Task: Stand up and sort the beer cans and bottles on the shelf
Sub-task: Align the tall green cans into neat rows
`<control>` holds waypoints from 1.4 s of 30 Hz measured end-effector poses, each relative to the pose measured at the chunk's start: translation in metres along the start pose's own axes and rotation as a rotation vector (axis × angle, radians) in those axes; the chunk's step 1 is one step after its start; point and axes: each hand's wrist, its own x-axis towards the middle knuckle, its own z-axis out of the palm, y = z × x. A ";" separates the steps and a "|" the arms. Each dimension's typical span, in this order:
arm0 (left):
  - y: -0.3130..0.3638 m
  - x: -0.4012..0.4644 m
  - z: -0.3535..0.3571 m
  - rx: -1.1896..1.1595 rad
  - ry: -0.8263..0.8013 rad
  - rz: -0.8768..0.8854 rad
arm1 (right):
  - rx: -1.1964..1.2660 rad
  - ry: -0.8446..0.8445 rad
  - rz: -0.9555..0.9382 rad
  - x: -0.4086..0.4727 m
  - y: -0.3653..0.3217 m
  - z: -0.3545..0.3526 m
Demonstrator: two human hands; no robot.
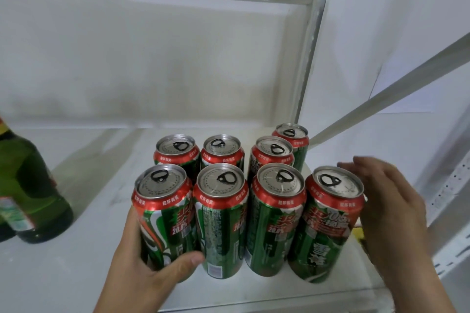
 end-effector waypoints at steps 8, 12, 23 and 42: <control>0.010 0.000 0.002 -0.034 0.010 -0.014 | -0.213 -0.338 0.005 0.084 -0.020 0.040; 0.011 -0.001 0.004 -0.009 0.012 -0.028 | -0.181 -0.578 0.201 0.100 -0.007 0.045; 0.011 0.001 0.002 -0.043 0.013 -0.078 | -0.259 -0.435 -0.032 0.072 -0.010 0.038; 0.012 0.000 -0.004 -0.091 0.017 -0.095 | -0.036 -0.295 0.058 0.017 -0.004 0.019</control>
